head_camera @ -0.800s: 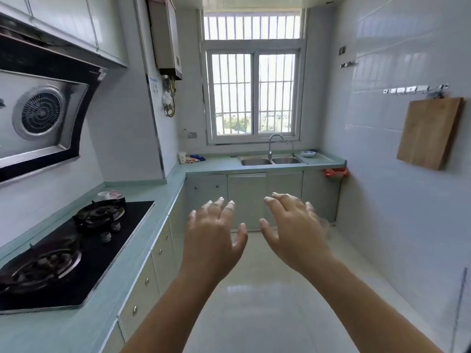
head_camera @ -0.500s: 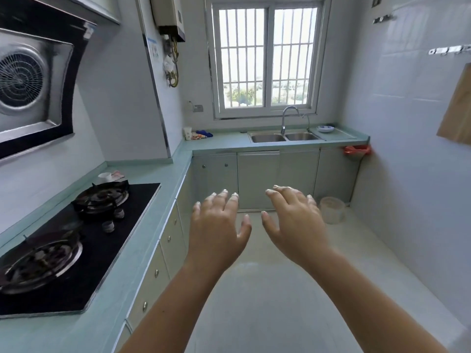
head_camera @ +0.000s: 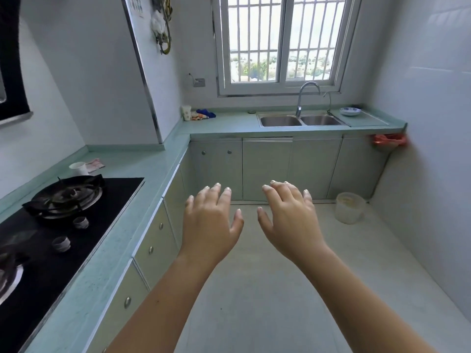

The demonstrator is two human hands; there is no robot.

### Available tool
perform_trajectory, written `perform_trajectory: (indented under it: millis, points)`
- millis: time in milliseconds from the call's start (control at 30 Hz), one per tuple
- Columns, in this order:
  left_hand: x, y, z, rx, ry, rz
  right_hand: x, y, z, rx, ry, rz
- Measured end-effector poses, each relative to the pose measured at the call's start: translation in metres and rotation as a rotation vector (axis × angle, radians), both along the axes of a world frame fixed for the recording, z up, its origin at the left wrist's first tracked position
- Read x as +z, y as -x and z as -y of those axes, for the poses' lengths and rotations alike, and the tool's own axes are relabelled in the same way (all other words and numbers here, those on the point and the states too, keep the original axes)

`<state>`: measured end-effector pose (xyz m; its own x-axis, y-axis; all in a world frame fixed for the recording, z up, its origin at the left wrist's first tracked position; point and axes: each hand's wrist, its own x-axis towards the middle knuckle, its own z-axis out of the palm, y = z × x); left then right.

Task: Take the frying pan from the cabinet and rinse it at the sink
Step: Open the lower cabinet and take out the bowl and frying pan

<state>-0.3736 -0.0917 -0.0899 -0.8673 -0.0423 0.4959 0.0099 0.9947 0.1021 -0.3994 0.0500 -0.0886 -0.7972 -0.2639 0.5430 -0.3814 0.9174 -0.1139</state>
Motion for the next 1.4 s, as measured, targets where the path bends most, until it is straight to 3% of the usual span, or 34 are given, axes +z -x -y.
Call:
perform_trajectory:
  millis: [467,833,1400]
  points:
    - [-0.033,0.225,0.007,0.086,0.050,0.082,-0.041,0.241,0.016,0.068,-0.074,-0.008]
    - [-0.051,0.419,0.105,0.159,-0.060,0.108,-0.045,0.446,0.121,0.192,-0.108,-0.043]
    - [-0.081,0.628,0.176,0.421,-0.198,0.197,-0.077,0.688,0.214,0.441,-0.102,0.041]
